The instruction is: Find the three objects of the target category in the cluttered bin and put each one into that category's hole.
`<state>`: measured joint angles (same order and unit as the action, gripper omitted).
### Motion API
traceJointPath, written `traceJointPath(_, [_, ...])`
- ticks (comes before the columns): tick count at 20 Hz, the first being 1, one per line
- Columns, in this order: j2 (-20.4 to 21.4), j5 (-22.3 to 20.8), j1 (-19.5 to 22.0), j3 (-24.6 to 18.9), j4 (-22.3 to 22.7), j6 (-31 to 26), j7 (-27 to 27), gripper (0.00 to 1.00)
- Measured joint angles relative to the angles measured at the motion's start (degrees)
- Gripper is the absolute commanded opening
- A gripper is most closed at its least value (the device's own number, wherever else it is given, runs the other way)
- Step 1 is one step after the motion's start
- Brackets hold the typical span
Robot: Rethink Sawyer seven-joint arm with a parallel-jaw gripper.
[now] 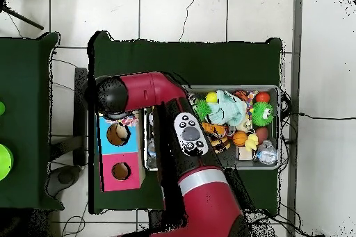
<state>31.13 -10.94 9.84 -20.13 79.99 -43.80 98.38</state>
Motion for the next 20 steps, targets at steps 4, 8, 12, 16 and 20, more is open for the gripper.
traceJointPath(4, [-0.72, -0.01, -0.26, 0.0, -0.02, 0.05, 0.0, 0.0])
traceJointPath(8, [-0.97, -0.01, -0.25, 0.0, -0.11, 0.05, 0.0, 0.0])
traceJointPath(12, [-1.27, -0.02, -0.29, 0.01, -0.32, 0.88, 0.0, 0.0])
traceJointPath(16, [-2.68, -0.12, -0.92, 0.26, -1.2, 4.08, 0.0, 0.0])
traceJointPath(20, [-5.17, -0.32, -3.0, 1.22, -3.16, 8.67, 0.0, 0.0])
